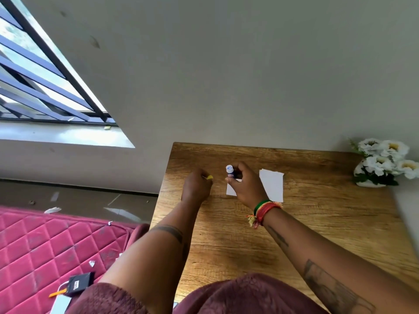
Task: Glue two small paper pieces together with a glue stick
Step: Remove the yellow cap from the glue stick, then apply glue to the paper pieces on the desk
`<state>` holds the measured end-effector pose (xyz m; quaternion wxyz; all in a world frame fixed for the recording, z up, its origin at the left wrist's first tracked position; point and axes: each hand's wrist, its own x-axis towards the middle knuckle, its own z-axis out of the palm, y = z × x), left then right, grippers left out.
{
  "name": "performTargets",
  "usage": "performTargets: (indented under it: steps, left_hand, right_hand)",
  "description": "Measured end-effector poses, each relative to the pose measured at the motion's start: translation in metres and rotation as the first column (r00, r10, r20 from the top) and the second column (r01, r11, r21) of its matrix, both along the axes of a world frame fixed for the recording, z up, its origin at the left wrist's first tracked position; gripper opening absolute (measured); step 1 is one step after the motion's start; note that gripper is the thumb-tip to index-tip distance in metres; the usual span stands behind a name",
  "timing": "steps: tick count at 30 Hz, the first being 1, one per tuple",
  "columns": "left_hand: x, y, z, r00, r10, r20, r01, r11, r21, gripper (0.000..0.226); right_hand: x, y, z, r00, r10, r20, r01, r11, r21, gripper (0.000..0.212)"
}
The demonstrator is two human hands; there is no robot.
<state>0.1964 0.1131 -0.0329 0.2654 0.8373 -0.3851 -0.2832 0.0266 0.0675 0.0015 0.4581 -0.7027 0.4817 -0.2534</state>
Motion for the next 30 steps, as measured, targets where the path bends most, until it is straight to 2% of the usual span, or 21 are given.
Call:
performTargets:
  steps: [7,10,11,12,14,15,17,19,20,23,25,30]
  left_hand:
    - [-0.005,0.001,-0.013,0.995,0.060,-0.081,-0.049,0.989,0.142,0.020]
    - [-0.009,0.006,-0.007,0.997,0.041,-0.071,-0.030,0.987,0.155,0.046]
    - [-0.011,0.008,-0.004,0.999,0.026,-0.029,-0.022,0.990,0.140,0.050]
    - [-0.014,0.009,0.000,1.000,0.006,0.031,-0.009,0.995,0.098,0.045]
    - [-0.024,0.009,0.013,0.994,-0.017,0.106,0.026,0.996,-0.080,0.019]
    - [-0.032,0.006,0.022,0.997,-0.013,0.075,0.026,0.985,-0.173,0.005]
    - [-0.051,-0.003,0.042,0.993,-0.038,-0.113,0.004,0.957,-0.289,0.014]
    - [-0.068,-0.010,0.059,0.940,-0.079,-0.331,-0.034,0.946,-0.323,0.020]
    - [-0.076,-0.014,0.065,0.919,-0.099,-0.382,-0.038,0.941,-0.335,0.023]
    - [-0.092,-0.023,0.071,0.928,-0.133,-0.349,-0.003,0.932,-0.363,0.029]
    - [-0.098,-0.028,0.076,0.922,-0.143,-0.360,-0.007,0.923,-0.384,0.023]
    - [-0.110,-0.031,0.090,0.915,-0.203,-0.349,0.042,0.908,-0.418,0.019]
  right_hand:
    - [0.007,-0.007,0.000,1.000,-0.005,0.017,0.004,0.999,0.036,0.036]
    - [0.002,-0.006,0.002,0.999,-0.011,0.031,0.009,0.999,0.041,0.036]
    - [0.000,-0.006,0.004,0.999,-0.018,0.037,0.016,0.999,0.045,0.036]
    - [-0.001,-0.006,0.005,0.999,-0.026,0.044,0.023,0.998,0.054,0.036]
    - [-0.008,-0.005,0.009,0.996,-0.058,0.071,0.054,0.996,0.068,0.033]
    - [-0.012,-0.006,0.011,0.993,-0.077,0.086,0.071,0.995,0.072,0.032]
    - [-0.018,-0.007,0.013,0.984,-0.118,0.131,0.105,0.989,0.105,0.028]
    - [-0.026,-0.008,0.015,0.969,-0.152,0.193,0.125,0.982,0.144,0.024]
    - [-0.029,-0.008,0.017,0.964,-0.165,0.210,0.135,0.979,0.151,0.023]
    - [-0.041,-0.009,0.026,0.945,-0.213,0.249,0.182,0.973,0.143,0.022]
    - [-0.050,-0.008,0.032,0.931,-0.241,0.275,0.212,0.968,0.132,0.028]
    - [-0.066,-0.005,0.038,0.948,-0.266,0.172,0.255,0.963,0.088,0.029]
